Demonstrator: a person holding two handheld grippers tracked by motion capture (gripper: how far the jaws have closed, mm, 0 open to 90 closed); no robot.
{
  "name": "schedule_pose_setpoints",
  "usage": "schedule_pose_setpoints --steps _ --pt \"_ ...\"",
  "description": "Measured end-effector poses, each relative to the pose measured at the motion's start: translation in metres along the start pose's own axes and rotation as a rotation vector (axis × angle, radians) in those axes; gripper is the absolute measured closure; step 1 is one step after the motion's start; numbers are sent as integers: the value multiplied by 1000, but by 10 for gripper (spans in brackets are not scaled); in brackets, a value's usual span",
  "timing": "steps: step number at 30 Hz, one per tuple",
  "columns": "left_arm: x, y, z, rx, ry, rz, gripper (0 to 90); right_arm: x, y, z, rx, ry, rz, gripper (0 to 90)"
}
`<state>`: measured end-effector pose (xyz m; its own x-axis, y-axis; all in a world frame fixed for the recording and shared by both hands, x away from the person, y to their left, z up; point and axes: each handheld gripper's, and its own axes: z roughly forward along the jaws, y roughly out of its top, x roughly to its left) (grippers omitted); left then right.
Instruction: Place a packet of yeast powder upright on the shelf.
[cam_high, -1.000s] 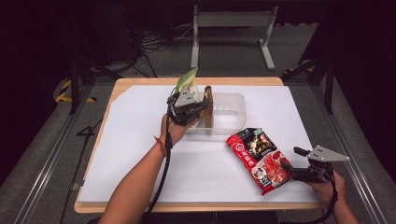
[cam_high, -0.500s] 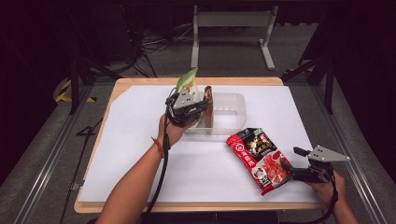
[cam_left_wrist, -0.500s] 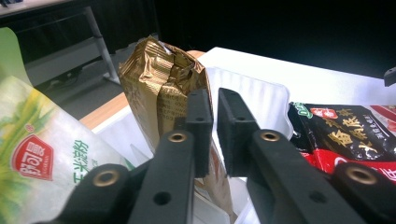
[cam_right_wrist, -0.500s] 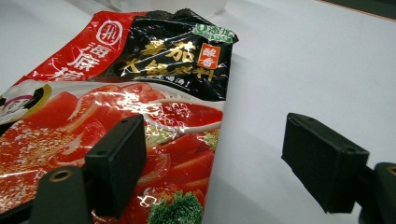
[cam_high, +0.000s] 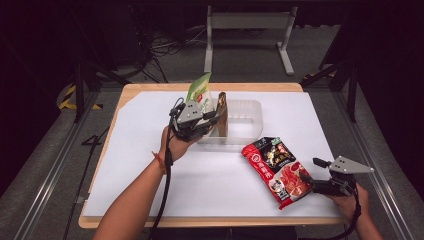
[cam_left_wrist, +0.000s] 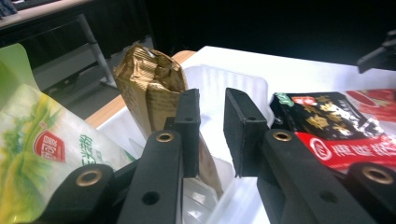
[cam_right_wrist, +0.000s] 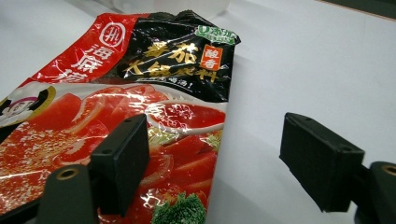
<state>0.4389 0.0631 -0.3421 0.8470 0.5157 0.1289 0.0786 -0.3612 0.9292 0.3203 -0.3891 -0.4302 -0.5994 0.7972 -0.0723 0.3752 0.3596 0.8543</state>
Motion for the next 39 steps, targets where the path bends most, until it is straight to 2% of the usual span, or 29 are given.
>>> schedule_pose_setpoints --steps 7,9,10,11,13,19,23,28,32,34,36,37,39 --pt "-9 -6 -16 19 -7 35 691 0 0 -1 -6 0 5 288" --pt "-11 -8 -21 26 -6 48 636 0 0 -2 -11 4 9 369" --pt "-12 -9 -23 29 -10 48 636 0 0 -2 -11 4 9 369" --pt "-14 -12 -27 35 -11 50 611 0 1 -2 -15 3 16 426" --pt "-15 -15 -30 39 -8 51 595 0 1 -2 -14 5 17 441" --pt "-18 -30 -40 78 -1 51 454 1 2 -4 -19 -9 15 554" --pt "-19 -38 -44 102 6 42 383 -1 1 -5 -19 -22 20 599" --pt "-21 -48 -50 140 22 54 321 -2 1 -6 -12 -35 22 629" --pt "-24 -59 -58 155 30 70 305 -3 1 -6 1 -49 25 681" --pt "-24 -68 -65 152 32 51 304 -4 0 -6 17 -58 32 748" --pt "-24 -71 -67 153 33 46 298 -5 0 -6 28 -61 36 764" --pt "-24 -77 -71 162 42 42 292 -6 -1 -4 53 -68 44 803" --pt "-23 -82 -75 167 47 38 284 -7 -2 -3 74 -71 53 817"
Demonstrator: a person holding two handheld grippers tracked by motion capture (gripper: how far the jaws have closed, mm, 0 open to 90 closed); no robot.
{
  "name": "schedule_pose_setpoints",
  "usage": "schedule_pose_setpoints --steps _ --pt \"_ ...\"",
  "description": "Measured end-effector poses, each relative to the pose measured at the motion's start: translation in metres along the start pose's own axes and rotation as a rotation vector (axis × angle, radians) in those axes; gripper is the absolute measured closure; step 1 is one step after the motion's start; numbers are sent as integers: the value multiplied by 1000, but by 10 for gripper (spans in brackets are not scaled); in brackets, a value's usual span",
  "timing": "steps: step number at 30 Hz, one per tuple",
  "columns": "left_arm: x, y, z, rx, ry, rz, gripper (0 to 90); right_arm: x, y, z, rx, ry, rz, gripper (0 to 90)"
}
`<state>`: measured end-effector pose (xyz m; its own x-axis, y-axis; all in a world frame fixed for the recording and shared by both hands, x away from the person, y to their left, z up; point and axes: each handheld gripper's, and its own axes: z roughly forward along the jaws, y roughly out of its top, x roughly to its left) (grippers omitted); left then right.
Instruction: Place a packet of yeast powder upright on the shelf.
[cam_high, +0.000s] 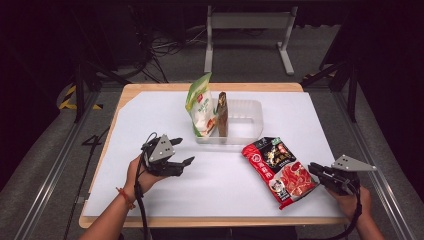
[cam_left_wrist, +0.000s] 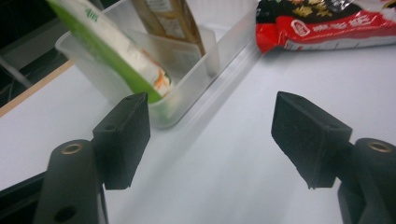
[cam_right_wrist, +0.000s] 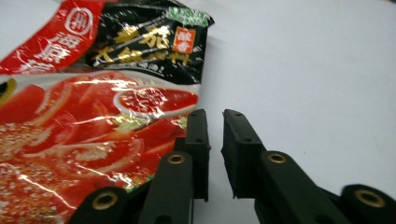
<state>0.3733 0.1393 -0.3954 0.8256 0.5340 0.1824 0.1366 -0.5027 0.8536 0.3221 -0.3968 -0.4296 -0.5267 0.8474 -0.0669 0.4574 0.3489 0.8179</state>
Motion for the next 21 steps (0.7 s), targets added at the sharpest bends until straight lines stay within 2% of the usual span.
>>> schedule_pose_setpoints --steps 8,15,21 --pt "2 -20 -10 22 14 -24 259 -3 -2 5 53 -1 25 872" --pt "1 -41 -18 63 27 -45 245 0 -1 6 75 28 -8 900" --pt "3 -49 -23 50 28 -82 243 1 0 6 76 42 -16 900"
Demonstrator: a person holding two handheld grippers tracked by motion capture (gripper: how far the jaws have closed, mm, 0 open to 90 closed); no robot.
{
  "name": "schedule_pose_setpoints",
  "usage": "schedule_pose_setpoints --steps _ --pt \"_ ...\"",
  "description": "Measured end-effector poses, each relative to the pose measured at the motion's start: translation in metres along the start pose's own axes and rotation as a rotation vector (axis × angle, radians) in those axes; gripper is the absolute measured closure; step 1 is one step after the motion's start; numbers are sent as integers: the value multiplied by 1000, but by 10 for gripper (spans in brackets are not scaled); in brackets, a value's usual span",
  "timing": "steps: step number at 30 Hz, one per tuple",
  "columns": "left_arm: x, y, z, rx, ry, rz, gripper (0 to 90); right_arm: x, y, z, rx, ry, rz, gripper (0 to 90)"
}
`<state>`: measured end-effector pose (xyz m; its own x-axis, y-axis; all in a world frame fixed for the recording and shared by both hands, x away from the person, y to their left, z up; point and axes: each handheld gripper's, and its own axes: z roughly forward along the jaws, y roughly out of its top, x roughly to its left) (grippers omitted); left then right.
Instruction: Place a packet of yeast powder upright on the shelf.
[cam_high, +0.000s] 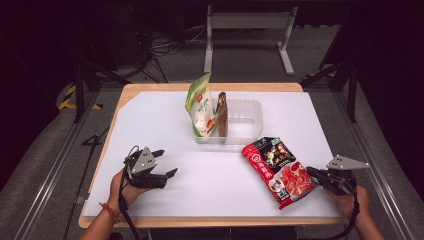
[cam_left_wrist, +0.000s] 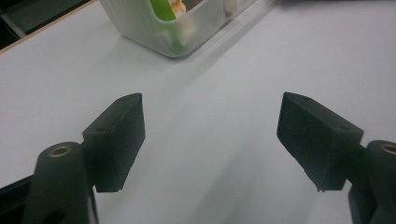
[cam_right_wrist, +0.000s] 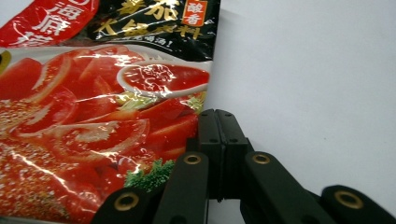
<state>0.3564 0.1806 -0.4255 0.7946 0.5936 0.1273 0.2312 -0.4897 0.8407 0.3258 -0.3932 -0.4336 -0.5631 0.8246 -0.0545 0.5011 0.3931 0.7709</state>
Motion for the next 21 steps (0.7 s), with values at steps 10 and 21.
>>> schedule_pose_setpoints --steps 10,21 --pt "0 -4 2 4 -9 -14 240 0 0 0 -5 20 0 900" --pt "1 -7 2 5 -16 -23 241 5 1 0 2 58 -22 900"
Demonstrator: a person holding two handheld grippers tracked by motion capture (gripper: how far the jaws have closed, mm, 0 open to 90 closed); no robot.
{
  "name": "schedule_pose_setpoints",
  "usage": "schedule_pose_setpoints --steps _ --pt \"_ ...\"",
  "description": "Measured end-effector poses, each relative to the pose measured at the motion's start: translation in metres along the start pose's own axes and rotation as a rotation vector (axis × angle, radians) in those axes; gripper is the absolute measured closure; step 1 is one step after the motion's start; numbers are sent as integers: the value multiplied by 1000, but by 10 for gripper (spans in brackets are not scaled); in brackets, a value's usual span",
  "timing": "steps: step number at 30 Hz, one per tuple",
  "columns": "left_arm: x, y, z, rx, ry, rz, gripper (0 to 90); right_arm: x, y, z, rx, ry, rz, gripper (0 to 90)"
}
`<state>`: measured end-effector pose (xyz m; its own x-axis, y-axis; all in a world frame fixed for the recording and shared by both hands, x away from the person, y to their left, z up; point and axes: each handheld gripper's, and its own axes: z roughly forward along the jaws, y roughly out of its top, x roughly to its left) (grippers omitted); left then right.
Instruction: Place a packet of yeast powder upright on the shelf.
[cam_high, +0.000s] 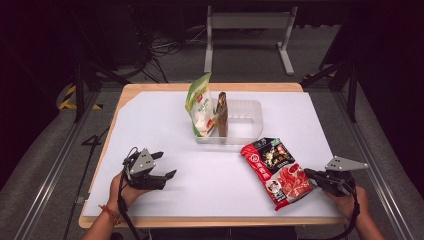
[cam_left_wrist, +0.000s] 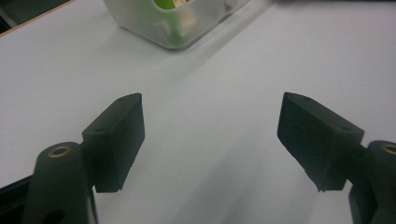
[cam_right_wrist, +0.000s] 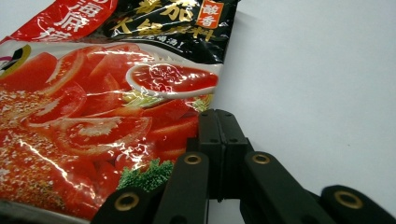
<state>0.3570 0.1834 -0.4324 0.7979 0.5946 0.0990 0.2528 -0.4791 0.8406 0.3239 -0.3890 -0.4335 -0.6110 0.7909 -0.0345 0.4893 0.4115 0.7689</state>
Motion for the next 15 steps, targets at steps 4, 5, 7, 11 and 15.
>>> schedule_pose_setpoints --steps 4,5,7,11,15 --pt "-1 0 1 8 -2 3 240 3 0 0 1 20 -16 900" --pt "-1 0 1 8 -2 2 240 3 1 1 0 21 -17 900" --pt "-1 -1 1 6 -3 2 240 4 1 1 0 23 -18 900" --pt "-1 -1 3 12 -7 3 238 6 1 2 0 43 -25 900" --pt "-1 -2 4 17 -9 3 237 8 2 2 2 58 -37 900"
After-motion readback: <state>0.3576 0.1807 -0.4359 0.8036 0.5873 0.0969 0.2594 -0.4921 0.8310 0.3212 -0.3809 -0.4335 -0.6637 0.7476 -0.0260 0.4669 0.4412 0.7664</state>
